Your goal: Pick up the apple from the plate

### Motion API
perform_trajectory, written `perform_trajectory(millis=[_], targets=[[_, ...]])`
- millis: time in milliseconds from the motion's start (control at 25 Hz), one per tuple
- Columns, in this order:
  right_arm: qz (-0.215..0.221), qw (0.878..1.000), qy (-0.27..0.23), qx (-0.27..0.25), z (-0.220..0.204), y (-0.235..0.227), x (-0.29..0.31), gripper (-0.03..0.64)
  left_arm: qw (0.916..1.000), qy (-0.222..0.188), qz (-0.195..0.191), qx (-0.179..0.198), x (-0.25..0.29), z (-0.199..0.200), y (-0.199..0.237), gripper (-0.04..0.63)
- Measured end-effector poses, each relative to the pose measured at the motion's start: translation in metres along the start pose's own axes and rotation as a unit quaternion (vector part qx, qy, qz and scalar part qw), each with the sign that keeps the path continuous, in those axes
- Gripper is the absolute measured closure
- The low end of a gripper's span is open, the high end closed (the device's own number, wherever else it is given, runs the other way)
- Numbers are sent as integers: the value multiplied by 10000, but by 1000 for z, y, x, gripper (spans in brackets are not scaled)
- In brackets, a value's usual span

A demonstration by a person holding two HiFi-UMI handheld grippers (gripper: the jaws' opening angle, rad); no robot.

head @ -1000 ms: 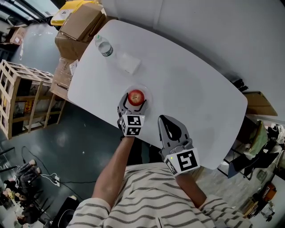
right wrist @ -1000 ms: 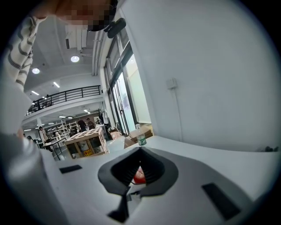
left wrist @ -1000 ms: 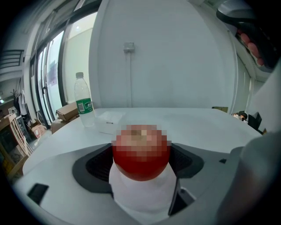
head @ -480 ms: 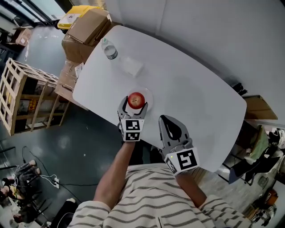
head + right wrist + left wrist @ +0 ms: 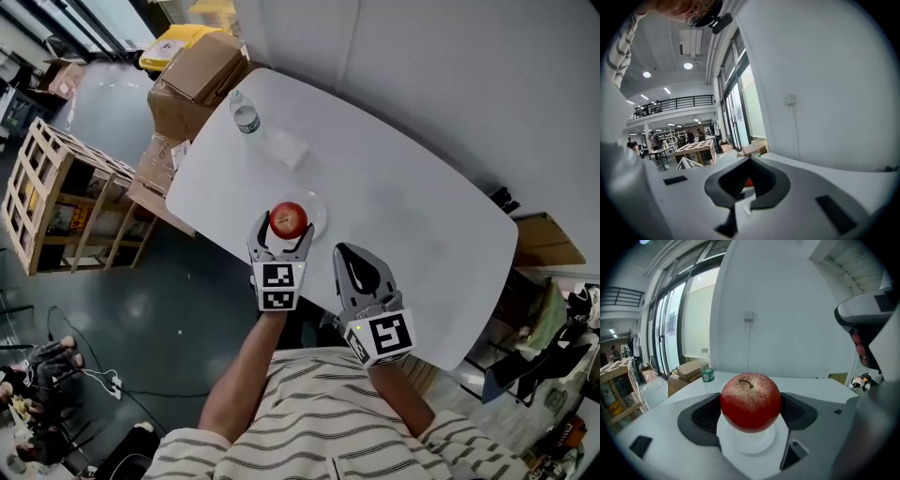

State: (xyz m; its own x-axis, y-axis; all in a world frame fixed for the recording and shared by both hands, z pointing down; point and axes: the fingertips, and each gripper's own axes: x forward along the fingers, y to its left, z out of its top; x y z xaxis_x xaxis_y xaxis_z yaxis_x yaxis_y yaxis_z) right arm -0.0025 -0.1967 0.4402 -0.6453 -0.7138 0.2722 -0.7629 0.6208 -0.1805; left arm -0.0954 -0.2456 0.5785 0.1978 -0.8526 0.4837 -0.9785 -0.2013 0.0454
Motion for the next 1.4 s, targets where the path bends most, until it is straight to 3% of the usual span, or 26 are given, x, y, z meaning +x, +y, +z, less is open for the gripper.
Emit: perform_trajectory(millis=[1000, 1400], targets=[[180, 9986, -322, -389, 43, 23, -10, 604, 9978, -611, 75, -236, -80, 70, -17, 216], [232, 9975, -448, -496, 54, 32, -18, 604, 9951, -963, 212, -102, -113, 100, -20, 216]])
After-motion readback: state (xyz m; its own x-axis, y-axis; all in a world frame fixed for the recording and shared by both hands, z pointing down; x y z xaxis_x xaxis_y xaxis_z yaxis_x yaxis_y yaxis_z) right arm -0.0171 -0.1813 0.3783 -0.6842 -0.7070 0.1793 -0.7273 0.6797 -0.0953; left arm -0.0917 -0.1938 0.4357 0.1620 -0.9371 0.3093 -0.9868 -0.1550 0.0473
